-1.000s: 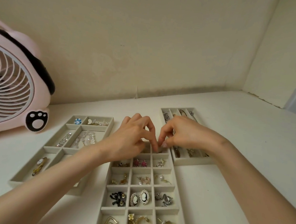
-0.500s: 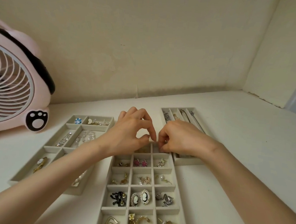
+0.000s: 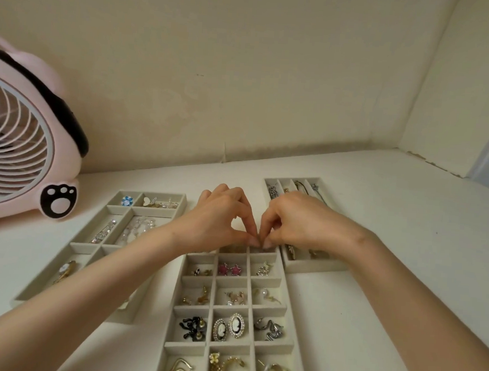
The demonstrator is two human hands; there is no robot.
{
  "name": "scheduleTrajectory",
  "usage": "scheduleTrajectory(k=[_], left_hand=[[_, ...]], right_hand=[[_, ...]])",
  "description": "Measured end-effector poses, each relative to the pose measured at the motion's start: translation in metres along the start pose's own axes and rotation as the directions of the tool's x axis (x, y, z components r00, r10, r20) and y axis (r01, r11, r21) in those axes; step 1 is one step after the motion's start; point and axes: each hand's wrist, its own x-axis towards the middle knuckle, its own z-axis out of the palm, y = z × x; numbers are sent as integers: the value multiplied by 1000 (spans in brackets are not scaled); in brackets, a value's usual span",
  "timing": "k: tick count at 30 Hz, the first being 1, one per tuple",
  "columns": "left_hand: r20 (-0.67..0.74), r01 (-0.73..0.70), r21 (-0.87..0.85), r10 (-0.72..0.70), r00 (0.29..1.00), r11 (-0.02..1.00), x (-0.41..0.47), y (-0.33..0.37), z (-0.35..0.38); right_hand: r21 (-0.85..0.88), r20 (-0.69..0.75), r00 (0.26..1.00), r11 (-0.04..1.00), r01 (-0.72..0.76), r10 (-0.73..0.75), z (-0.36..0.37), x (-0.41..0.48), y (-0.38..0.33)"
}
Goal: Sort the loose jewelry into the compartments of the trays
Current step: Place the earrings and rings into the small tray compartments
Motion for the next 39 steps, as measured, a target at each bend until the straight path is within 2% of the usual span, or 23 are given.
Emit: scheduleTrajectory(k=[3, 6, 13, 24, 27, 30, 33, 39], left_hand=[[22, -21, 8, 21, 1000, 1000, 2, 2, 5], [36, -23, 42, 21, 999, 999, 5, 4, 8], [41, -4, 56, 2, 999, 998, 10, 1, 12], [-72, -4, 218, 20, 997, 976, 14, 5, 17], [-97, 18, 204, 2, 995, 979, 14, 5, 17], [-176, 49, 131, -26, 984, 990, 11, 2, 13], [-192, 67, 49, -56, 980, 997, 7, -2, 8], [-265, 76, -38, -84, 961, 996, -1, -10, 9]], right_hand=[[163, -97, 994, 986, -43, 59, -12, -2, 12], [248, -163, 980, 966, -71, 114, -14, -1, 22], [268, -186, 972, 959, -93, 147, -7, 4, 24], [270, -202, 969, 959, -83, 141, -5, 4, 20], [261, -174, 976, 962, -79, 127, -5, 5, 20], [242, -72, 994, 968, -61, 81, -5, 3, 18], [164, 11, 1000, 986, -25, 24, -1, 3, 11], [139, 32, 999, 990, 11, -15, 9, 7, 7]])
